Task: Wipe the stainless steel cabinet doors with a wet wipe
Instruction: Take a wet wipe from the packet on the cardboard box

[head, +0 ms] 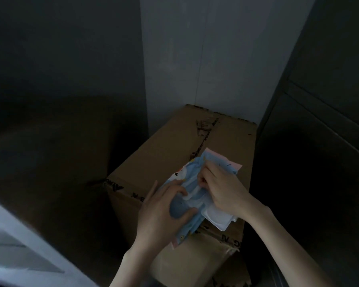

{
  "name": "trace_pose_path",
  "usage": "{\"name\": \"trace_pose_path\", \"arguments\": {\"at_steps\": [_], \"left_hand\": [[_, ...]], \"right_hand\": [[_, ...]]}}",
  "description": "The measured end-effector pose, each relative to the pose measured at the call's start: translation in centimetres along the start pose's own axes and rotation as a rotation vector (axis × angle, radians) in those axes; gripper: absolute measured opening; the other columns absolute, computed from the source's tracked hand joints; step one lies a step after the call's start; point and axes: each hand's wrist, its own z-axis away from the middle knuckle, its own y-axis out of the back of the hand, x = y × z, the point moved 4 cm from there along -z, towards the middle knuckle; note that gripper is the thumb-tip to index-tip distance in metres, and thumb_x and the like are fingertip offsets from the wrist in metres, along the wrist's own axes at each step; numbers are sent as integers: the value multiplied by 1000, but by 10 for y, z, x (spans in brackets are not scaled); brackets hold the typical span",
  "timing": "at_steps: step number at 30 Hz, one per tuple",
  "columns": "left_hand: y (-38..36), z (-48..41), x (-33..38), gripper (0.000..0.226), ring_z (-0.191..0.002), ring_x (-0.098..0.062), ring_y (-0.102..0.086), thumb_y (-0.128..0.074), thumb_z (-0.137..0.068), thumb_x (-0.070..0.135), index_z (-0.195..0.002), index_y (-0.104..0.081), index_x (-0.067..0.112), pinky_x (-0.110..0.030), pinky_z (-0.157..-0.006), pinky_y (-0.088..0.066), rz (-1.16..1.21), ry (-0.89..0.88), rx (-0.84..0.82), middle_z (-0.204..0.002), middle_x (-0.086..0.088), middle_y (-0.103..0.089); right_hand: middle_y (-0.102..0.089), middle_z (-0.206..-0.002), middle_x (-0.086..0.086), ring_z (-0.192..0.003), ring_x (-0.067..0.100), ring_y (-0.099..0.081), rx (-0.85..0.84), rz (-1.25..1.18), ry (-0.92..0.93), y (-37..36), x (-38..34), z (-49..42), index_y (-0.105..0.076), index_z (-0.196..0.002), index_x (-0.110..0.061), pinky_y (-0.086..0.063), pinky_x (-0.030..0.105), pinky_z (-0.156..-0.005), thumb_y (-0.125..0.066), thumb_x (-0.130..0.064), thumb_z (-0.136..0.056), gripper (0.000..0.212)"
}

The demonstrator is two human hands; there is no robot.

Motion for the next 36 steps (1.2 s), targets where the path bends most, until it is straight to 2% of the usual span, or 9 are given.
{"name": "trace_pose_path", "arguments": {"at_steps": [4, 8, 13, 16, 19, 24, 29, 31, 36], "left_hand": [[1, -2, 1, 30, -116, 13, -39, -73, -79, 48, -98, -56, 33, -18, -115, -7, -44, 15, -48, -111, 33, -50], [1, -2, 1, 33, -120, 7, -39, -73, -78, 49, -101, -56, 32, -10, -113, 5, -59, 31, -71, -109, 29, -54], [0, 0, 1, 37, -115, 22, -30, -73, -78, 49, -108, -58, 33, -10, -113, 7, -57, -7, -58, -107, 37, -45], [0, 2, 0, 41, -121, 9, -40, -76, -78, 46, -112, -61, 30, -12, -114, 3, -49, -3, -33, -113, 33, -47], [0, 2, 1, 40, -119, 3, -45, -77, -77, 46, -111, -62, 30, -16, -116, -1, -48, -2, -21, -113, 31, -50], [2, 1, 2, 39, -112, 7, -47, -78, -76, 46, -108, -62, 30, -24, -116, -13, -21, 15, -19, -112, 30, -53], [3, 1, 2, 43, -110, 11, -42, -79, -75, 44, -111, -61, 29, -29, -116, -18, 25, 57, -22, -111, 30, -53], [3, 2, 3, 42, -113, 4, -45, -80, -75, 43, -110, -61, 28, -27, -117, -14, 22, 60, -19, -109, 33, -51], [2, 2, 4, 46, -114, 16, -35, -80, -75, 42, -115, -60, 30, -26, -116, -14, 19, 71, -33, -106, 45, -38]], "right_hand": [[-45, -102, 0, -79, 21, -50, 74, -140, -69, 3, 5, 1, -50, -92, -12, -46, 42, -64, -45, -7, -96, 8], [-41, -91, -12, -82, 10, -49, 275, -430, -123, 18, 3, -1, -43, -84, -27, -46, 31, -73, -43, -6, -98, 25], [-58, -99, -10, -95, 5, -56, 126, -480, -118, 20, 15, -1, -54, -94, -22, -50, 33, -82, -54, -20, -94, 2], [-60, -93, -17, -92, -3, -56, 5, -460, -114, 23, 20, 1, -58, -95, -26, -46, 21, -79, -63, -31, -88, 10], [-57, -82, -18, -82, -4, -52, -36, -342, -46, 23, 15, 3, -66, -89, -23, -41, 17, -72, -66, -24, -87, 3], [-56, -101, -10, -95, 7, -55, 119, -247, -91, 31, 12, 4, -64, -95, -14, -48, 33, -78, -58, -15, -92, 7], [-64, -96, -2, -88, 12, -60, 164, -486, -186, 34, 5, 3, -59, -97, -17, -48, 35, -78, -50, -10, -96, 12], [-64, -93, 3, -87, 13, -61, 260, -609, -194, 42, 4, 6, -57, -93, -15, -47, 29, -77, -49, -5, -95, 13], [-58, -86, -9, -84, 3, -58, 454, -636, -151, 61, -2, 11, -53, -87, -25, -43, 13, -72, -51, -4, -94, 22]]}}
